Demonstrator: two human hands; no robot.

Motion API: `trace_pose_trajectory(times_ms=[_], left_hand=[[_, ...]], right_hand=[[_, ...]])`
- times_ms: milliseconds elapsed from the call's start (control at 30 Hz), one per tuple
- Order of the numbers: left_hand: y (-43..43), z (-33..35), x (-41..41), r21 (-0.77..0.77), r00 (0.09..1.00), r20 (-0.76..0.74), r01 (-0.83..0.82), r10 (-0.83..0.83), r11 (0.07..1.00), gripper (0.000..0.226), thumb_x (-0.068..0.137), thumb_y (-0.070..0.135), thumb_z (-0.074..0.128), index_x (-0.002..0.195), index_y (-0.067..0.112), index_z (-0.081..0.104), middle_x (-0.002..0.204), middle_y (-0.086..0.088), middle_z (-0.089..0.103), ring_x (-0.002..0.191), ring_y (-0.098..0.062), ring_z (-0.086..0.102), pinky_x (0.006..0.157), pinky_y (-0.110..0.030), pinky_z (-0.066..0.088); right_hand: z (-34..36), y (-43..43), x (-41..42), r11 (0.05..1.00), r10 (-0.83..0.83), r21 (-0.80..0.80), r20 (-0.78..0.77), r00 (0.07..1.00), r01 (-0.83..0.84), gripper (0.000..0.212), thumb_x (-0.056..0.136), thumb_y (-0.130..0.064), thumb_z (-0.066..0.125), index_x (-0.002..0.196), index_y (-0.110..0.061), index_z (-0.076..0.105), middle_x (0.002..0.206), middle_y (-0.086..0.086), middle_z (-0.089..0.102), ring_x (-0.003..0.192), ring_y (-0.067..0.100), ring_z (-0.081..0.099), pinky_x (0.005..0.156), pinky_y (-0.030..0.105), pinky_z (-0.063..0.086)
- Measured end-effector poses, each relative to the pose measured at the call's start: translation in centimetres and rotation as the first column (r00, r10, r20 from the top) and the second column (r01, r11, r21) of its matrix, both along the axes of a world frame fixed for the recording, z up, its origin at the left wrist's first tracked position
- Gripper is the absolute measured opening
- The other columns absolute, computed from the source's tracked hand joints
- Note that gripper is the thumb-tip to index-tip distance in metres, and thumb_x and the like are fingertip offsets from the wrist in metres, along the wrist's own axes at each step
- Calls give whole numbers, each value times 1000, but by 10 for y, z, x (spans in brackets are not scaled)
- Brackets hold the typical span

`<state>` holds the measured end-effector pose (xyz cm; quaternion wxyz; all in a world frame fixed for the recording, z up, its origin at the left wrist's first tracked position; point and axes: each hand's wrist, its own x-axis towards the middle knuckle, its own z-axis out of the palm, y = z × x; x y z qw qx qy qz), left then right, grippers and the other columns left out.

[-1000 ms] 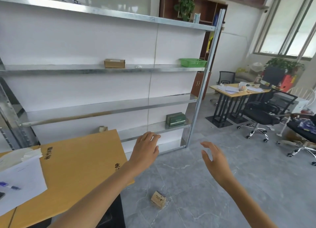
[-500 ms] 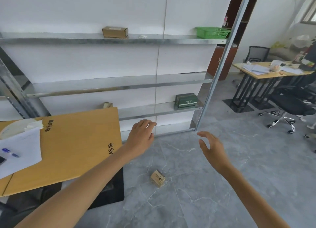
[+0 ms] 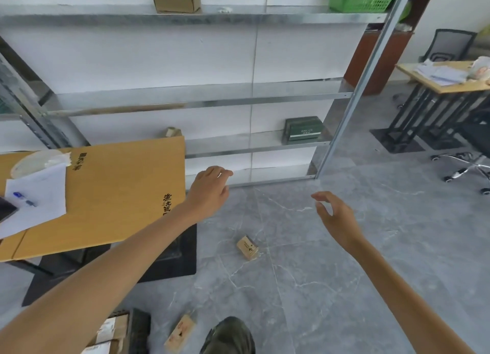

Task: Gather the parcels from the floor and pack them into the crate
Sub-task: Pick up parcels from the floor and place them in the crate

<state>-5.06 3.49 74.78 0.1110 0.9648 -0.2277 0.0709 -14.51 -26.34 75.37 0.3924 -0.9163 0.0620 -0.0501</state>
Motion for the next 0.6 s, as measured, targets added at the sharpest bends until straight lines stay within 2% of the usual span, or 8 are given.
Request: trace_pose_trajectory(times_ms=[200, 367, 467, 500, 600], left_hand=[[-13, -18, 24, -1, 999, -33, 20, -20, 1000, 41, 96, 17, 45, 136, 13, 44, 135, -2, 48, 133, -18, 36, 109, -34, 29], [-28, -52, 61, 1, 992, -125, 22, -22, 1000, 42, 96, 17, 44, 138, 13, 41, 138, -3, 46, 133, -18, 36, 109, -34, 28], [-36, -83, 95, 2, 975, -220, 2, -1, 1000, 42, 96, 18, 45, 137, 13, 42, 138, -5, 47, 131, -20, 39, 107, -34, 30], [-38, -92, 105, 11, 969, -245, 8, -5, 1000, 42, 96, 18, 45, 137, 12, 41, 138, -5, 47, 130, -21, 39, 107, -34, 31], [-42, -132, 148, 47, 938, -347, 28, -10, 998, 42, 96, 19, 44, 137, 11, 41, 138, -6, 47, 130, -22, 39, 107, -35, 33]], right_hand=[[-30, -2, 23, 997, 3, 75, -87, 996, 3, 21, 96, -12, 49, 111, -14, 63, 112, -2, 64, 106, 8, 54, 89, 18, 36], [-70, -10, 60, 993, -19, 111, -193, 981, 41, 19, 96, -14, 49, 108, -16, 64, 110, -4, 65, 106, 7, 56, 84, 19, 38], [-103, -12, 91, 992, -21, 110, -314, 949, 59, 19, 95, -15, 49, 105, -19, 65, 107, -5, 65, 104, 7, 56, 73, 10, 41], [-113, -12, 100, 992, -19, 109, -350, 936, 60, 19, 95, -15, 49, 105, -18, 65, 106, -5, 65, 103, 8, 57, 72, 11, 42], [-153, -6, 142, 989, -47, 104, -478, 877, 110, 20, 94, -14, 48, 104, -16, 66, 103, 2, 68, 99, 20, 63, 78, 27, 45]])
